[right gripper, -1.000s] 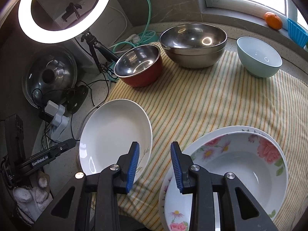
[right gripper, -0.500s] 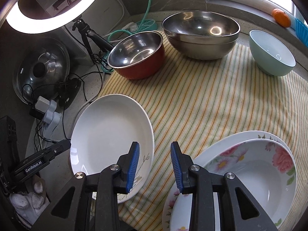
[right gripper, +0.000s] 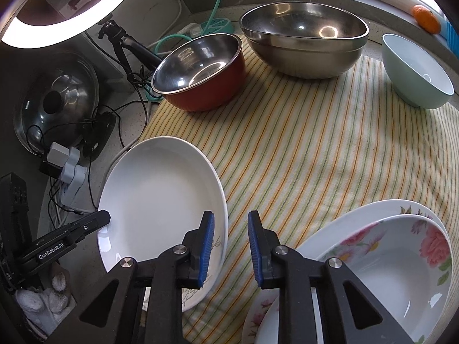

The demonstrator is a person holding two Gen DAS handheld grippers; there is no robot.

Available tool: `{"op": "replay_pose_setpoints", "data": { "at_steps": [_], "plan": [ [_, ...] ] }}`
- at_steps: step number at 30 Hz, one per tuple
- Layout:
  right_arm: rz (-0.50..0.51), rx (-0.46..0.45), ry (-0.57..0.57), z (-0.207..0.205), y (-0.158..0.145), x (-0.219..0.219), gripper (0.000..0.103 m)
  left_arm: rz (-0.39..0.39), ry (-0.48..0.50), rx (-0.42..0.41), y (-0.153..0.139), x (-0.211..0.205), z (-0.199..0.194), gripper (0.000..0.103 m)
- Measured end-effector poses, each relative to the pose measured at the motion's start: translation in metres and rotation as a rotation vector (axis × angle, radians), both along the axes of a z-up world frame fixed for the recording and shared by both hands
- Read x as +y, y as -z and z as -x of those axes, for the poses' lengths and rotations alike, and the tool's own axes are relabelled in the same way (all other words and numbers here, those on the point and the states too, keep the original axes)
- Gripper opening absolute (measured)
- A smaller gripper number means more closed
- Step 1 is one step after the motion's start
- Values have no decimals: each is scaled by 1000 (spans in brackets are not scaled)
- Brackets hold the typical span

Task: Organize plates and bowls
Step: 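Close both tools on the rim of the white leaf-pattern plate, then lift the white plate with both tools and carry it over the flowered plate stack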

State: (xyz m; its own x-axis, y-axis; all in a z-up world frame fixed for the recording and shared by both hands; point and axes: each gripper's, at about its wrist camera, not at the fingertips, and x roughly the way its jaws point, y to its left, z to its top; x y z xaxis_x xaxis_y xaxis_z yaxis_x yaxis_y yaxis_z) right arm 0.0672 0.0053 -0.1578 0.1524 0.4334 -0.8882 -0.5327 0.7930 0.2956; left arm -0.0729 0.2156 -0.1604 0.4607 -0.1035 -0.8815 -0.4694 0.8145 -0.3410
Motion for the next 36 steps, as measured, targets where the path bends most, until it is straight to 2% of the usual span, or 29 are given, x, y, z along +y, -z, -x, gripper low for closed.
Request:
{"op": "replay_pose_setpoints", "data": {
  "at_steps": [3,13,21,28,36],
  "plan": [
    [-4,13,-2,-2,2,1,14,6,-1,3,1,1,-1,13],
    [-6,41,-21,-1,6,7,6,14,5,6,5,1,-5,8],
    [2,39,-21,-1,7,10,6,-2,9,14,5,0,-7,8],
    [11,44,-28,-2,8,11,6,-94,44,35,-1,-9,-10,8],
    [0,45,-15,0,10,11,6,-58,33,31,-1,-4,-7,7]
  ]
}}
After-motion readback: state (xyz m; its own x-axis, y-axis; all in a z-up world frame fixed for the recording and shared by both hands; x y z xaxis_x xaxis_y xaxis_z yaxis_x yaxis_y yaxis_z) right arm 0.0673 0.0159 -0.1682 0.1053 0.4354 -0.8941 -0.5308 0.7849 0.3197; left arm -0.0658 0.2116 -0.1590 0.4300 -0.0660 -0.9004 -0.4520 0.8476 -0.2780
